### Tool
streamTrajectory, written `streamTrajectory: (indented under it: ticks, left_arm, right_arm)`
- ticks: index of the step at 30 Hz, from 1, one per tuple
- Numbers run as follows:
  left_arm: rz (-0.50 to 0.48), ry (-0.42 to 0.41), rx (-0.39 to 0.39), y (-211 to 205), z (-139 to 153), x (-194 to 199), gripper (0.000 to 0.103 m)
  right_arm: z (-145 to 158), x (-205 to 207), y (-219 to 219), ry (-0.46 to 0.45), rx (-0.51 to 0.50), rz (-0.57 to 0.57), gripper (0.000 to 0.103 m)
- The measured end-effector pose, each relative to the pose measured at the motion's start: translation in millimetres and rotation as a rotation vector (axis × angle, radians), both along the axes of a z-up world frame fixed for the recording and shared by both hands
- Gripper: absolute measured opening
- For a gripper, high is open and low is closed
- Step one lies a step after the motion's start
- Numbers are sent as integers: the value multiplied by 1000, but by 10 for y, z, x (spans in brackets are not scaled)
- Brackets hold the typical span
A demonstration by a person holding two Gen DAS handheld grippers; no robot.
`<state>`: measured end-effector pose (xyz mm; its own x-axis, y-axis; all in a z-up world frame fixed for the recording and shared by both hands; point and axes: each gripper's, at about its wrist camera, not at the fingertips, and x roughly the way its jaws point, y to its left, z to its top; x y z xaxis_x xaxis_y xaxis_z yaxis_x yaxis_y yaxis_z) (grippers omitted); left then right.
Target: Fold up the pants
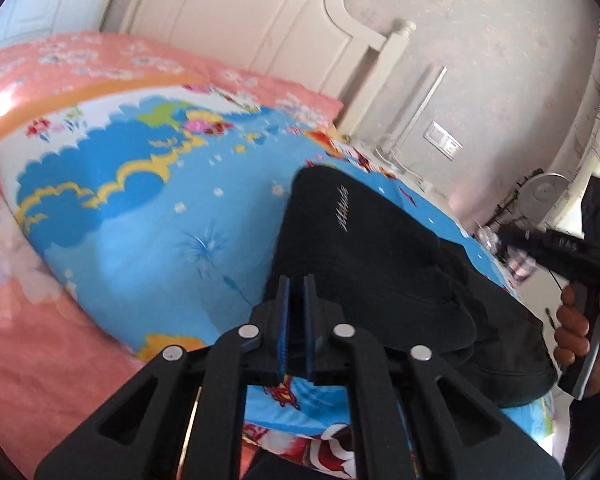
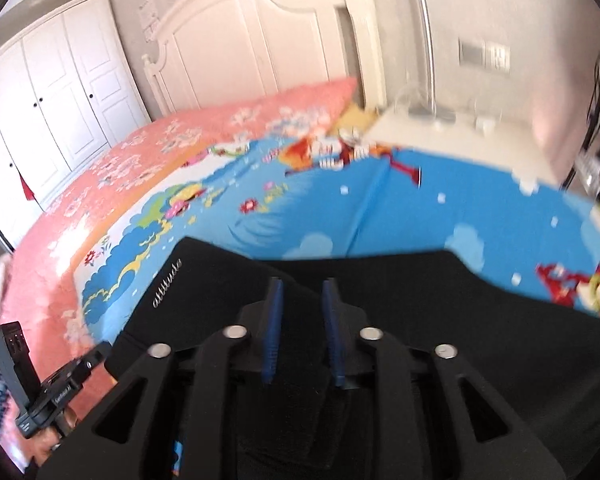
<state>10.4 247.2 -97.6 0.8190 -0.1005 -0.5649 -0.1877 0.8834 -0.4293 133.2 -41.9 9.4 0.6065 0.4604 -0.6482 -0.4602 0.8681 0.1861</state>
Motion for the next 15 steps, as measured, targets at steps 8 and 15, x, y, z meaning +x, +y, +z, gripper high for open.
streamTrajectory:
  ticks: [8, 15]
  left_arm:
    - [-42, 49, 76, -19, -122, 100, 5]
    - [41, 45, 162, 71, 299, 197, 66]
  right_arm:
    - [-149, -189, 491, -86, -86, 23, 95]
    - [-466, -261, 692, -66, -160, 43, 96]
